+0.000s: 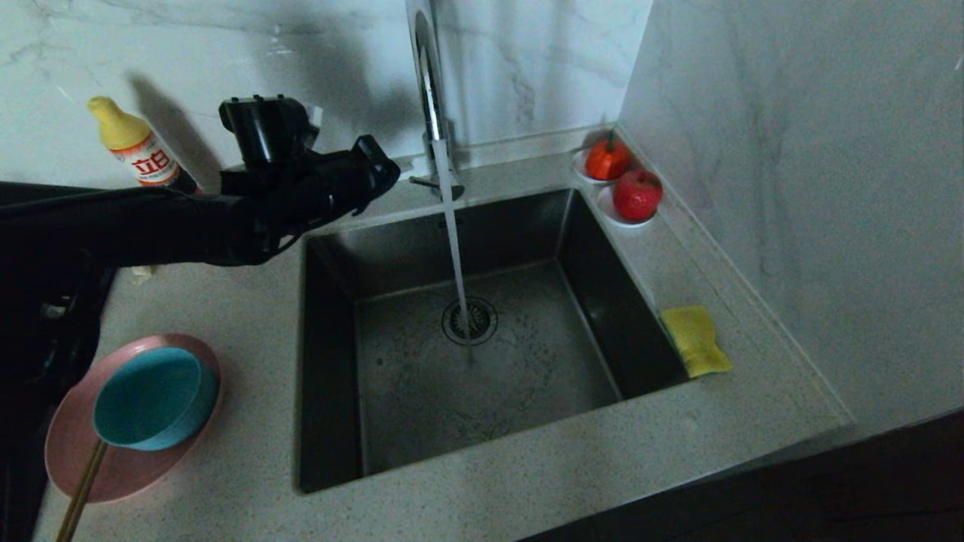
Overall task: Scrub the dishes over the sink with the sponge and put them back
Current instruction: Turn on the faucet, then rinse the chopsticks
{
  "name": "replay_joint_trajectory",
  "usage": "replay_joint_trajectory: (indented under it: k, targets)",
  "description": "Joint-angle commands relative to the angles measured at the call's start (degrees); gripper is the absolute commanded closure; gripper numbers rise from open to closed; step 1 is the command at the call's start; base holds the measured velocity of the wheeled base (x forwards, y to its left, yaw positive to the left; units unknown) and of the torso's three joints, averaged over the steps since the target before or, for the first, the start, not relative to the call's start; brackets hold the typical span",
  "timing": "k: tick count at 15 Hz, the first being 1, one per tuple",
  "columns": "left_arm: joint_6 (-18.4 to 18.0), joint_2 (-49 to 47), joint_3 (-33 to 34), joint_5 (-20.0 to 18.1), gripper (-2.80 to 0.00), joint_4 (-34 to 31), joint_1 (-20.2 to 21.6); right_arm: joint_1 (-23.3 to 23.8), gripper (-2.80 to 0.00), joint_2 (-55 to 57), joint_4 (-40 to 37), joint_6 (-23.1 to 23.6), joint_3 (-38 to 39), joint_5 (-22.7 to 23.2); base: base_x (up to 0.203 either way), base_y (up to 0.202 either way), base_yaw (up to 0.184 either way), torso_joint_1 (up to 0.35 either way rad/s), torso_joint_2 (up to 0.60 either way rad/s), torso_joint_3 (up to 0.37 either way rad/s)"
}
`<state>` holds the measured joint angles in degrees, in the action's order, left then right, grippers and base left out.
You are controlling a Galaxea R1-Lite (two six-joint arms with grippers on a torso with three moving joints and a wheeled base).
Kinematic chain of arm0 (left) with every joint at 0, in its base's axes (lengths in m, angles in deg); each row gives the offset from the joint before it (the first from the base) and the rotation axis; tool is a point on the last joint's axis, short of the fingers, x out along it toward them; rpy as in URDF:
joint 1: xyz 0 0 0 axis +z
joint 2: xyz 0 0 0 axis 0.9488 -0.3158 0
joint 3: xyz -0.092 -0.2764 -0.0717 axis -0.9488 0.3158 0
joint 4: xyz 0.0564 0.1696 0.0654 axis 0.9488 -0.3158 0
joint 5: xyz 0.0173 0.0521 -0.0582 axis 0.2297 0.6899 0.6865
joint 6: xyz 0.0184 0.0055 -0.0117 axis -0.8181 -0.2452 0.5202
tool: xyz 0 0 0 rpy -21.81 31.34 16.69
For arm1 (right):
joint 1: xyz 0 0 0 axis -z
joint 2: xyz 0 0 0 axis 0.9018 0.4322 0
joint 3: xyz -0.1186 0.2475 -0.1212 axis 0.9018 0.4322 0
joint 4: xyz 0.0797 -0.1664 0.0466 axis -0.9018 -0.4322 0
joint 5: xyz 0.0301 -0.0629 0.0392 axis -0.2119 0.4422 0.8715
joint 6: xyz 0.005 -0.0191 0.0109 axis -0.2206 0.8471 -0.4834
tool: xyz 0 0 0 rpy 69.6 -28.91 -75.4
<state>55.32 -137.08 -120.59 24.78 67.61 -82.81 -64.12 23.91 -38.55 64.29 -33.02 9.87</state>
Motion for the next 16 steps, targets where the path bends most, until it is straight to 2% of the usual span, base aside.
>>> replay_joint_trajectory:
  k: [1,5,7,10,12,14,16]
  targets:
    - [0.32,4.67,-0.77,-0.14,0.00,-1.14,1.29,0.00,0.00,0.01,0.00,0.01,0.00,0.02,0.000,0.000,0.000,0.000,0.00,0.000]
    - [-0.06,17.29,2.71,0.89,0.00,-7.29,1.87,0.00,0.00,0.01,0.00,0.01,0.00,0.02,0.000,0.000,0.000,0.000,0.00,0.000]
    - [-3.05,25.54,7.54,3.75,0.00,-11.79,1.94,0.00,0.00,0.01,0.00,0.01,0.00,0.02,0.000,0.000,0.000,0.000,0.00,0.000]
    - [-8.25,38.59,14.87,10.56,0.00,-18.70,1.90,0.00,0.00,0.01,0.00,0.01,0.00,0.02,0.000,0.000,0.000,0.000,0.00,0.000]
    - [-10.80,47.90,18.55,13.13,0.00,-23.78,1.90,0.00,0.00,0.01,0.00,0.01,0.00,0.02,0.000,0.000,0.000,0.000,0.00,0.000]
    - [-13.34,56.36,20.57,16.23,0.00,-31.61,1.95,0.00,0.00,0.01,0.00,0.01,0.00,0.02,0.000,0.000,0.000,0.000,0.00,0.000]
    - [-18.09,62.41,24.46,25.52,0.00,-38.44,1.98,0.00,0.00,0.01,0.00,0.01,0.00,0.02,0.000,0.000,0.000,0.000,0.00,0.000]
